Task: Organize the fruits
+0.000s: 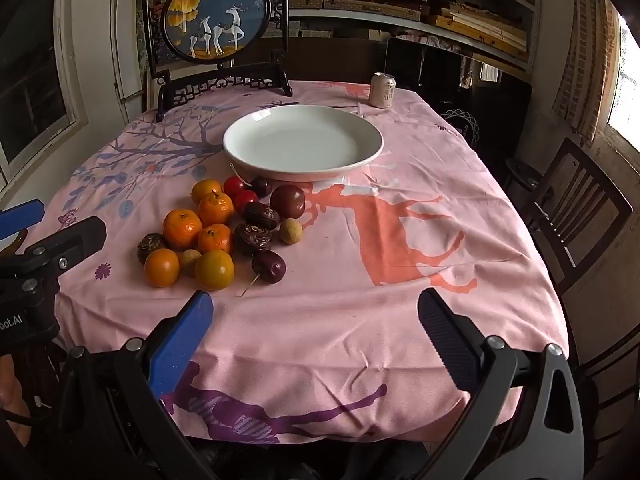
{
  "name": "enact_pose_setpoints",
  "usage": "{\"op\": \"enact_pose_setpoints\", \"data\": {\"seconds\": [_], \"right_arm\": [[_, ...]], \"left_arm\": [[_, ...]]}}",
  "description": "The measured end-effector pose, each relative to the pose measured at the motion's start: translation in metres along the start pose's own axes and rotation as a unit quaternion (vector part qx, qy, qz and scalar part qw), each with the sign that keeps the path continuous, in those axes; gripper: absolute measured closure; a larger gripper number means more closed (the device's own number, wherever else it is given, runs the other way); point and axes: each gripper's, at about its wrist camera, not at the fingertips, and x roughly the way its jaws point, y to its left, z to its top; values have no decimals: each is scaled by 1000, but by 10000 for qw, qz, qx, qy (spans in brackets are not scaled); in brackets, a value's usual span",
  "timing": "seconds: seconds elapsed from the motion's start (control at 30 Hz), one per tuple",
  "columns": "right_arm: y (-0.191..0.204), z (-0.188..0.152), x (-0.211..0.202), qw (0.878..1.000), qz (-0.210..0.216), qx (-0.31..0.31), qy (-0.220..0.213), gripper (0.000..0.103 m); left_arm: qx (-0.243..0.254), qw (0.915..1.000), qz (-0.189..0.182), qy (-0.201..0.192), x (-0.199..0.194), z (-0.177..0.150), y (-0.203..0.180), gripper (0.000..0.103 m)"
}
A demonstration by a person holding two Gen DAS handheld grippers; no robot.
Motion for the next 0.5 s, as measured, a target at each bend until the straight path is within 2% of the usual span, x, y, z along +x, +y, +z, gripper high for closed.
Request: {"op": "enact_pose_setpoints", "data": {"seconds": [0.5], "right_arm": [[2,0,-1,10000,-5,-5,-3,1]], "left_arm": [[13,10000,5,-9,-1,1,0,2]]}}
